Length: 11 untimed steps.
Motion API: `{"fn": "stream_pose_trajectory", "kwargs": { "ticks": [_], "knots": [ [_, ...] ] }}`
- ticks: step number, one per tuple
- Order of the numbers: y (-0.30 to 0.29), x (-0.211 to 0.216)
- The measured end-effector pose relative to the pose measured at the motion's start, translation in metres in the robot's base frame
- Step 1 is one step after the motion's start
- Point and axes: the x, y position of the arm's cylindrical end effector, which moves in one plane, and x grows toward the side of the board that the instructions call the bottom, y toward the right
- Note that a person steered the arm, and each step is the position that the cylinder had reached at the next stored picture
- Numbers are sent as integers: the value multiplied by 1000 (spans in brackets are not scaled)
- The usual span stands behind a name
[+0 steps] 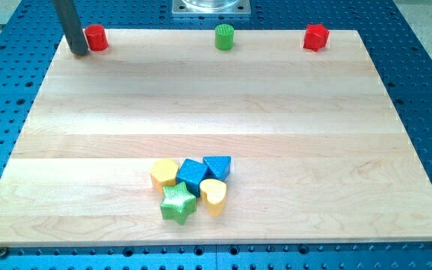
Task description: Move the red circle into the blue blocks
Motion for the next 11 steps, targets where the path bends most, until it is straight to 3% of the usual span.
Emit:
{"fn": "stream_pose_trajectory", "kwargs": {
  "ticks": [1,2,3,4,5,6,7,8,9,10,11],
  "knots": [
    [-23,-34],
    [24,-45],
    [85,48],
    [92,92],
    [68,55],
    [137,50],
    [200,111],
    [200,109],
    [208,135],
    [211,207],
    [212,164]
  ]
}}
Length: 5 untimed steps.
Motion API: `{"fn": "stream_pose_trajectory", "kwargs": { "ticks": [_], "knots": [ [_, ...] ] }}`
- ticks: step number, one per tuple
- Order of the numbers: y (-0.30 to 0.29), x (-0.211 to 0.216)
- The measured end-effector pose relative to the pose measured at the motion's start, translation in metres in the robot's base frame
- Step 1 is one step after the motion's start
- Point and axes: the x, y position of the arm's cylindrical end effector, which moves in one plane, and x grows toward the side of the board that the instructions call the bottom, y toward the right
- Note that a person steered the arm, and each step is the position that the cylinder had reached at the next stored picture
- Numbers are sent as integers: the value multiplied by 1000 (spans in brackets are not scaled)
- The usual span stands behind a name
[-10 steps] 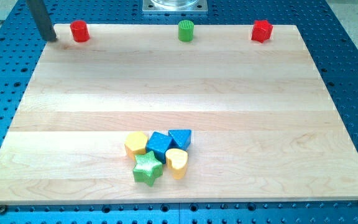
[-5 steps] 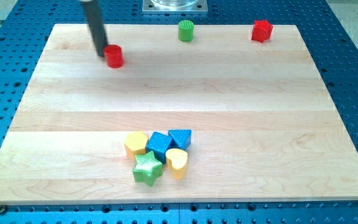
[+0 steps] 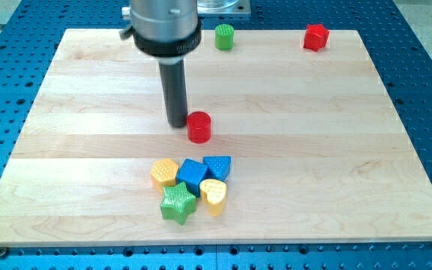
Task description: Move the red circle into the blue blocks
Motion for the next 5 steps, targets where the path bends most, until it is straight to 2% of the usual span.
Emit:
{"fn": "stream_pose_trajectory", "kwargs": {
  "ticks": [1,2,3,4,5],
  "knots": [
    [31,10],
    [31,70],
    [34,74],
    [62,29],
    [151,-34]
  ]
}}
